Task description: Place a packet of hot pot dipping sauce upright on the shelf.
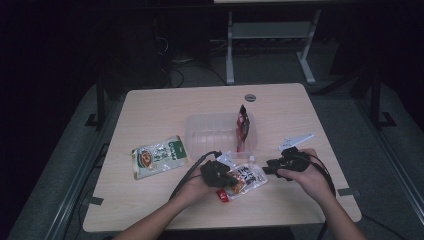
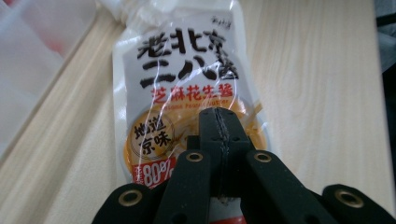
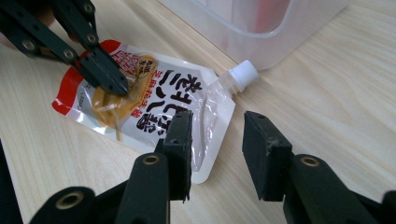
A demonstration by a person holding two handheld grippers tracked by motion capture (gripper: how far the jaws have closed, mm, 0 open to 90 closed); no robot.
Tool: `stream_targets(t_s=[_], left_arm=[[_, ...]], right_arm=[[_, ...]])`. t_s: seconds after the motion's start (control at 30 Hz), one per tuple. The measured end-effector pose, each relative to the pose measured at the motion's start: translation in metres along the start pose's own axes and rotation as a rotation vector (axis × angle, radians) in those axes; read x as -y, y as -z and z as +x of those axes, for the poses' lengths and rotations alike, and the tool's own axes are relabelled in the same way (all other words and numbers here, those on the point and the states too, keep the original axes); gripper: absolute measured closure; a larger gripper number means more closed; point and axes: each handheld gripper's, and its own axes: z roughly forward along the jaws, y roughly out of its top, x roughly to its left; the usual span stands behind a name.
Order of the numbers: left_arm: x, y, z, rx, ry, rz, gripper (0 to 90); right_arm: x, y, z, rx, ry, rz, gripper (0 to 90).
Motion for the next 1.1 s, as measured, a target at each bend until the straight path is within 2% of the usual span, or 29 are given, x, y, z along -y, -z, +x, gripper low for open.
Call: stream_targets(t_s=[0.13, 0.17, 0.3, 0.6, 0.7, 0.77, 0.9, 1.0, 1.1], left_arm=[[0.003, 0.002, 0.002, -0.008, -0.005, 0.03, 90.0], [0.004, 0.003, 0.002, -0.005, -0.001, 0.032, 90.0], [0.012, 0.009, 0.006, -0.01, 0.009, 0.045, 90.0], [0.034, 0.031, 0.008, -0.009, 0.066, 0.047, 89.9], [0.033, 0.034, 0.009, -0.003, 0.069, 0.031, 89.9], [0.03, 0.037, 0.01, 0.008, 0.075, 0.002, 89.8], [0.025, 0.038, 0.01, 0.008, 0.054, -0.032, 89.8], [0.023, 0.031, 0.009, 0.005, 0.039, -0.002, 89.9], [0.022, 0.024, 0.008, -0.008, 0.034, 0.028, 89.9]], right_arm=[[0.0, -0.001, 0.0, -0.009, -0.017, -0.001, 60.1], [0.001, -0.002, -0.001, -0.01, -0.006, -0.006, 59.9], [0.0, -0.003, 0.001, -0.018, -0.008, 0.003, 59.2], [-0.002, -0.008, 0.008, -0.051, -0.004, 0.013, 56.9], [-0.003, -0.011, 0.011, -0.066, -0.001, 0.016, 56.1], [-0.003, -0.012, 0.012, -0.069, 0.004, 0.019, 55.7], [-0.003, -0.014, 0.014, -0.083, 0.002, 0.027, 55.9], [-0.003, -0.016, 0.014, -0.09, 0.019, 0.029, 56.3], [-0.003, -0.017, 0.018, -0.097, 0.011, 0.036, 56.5]])
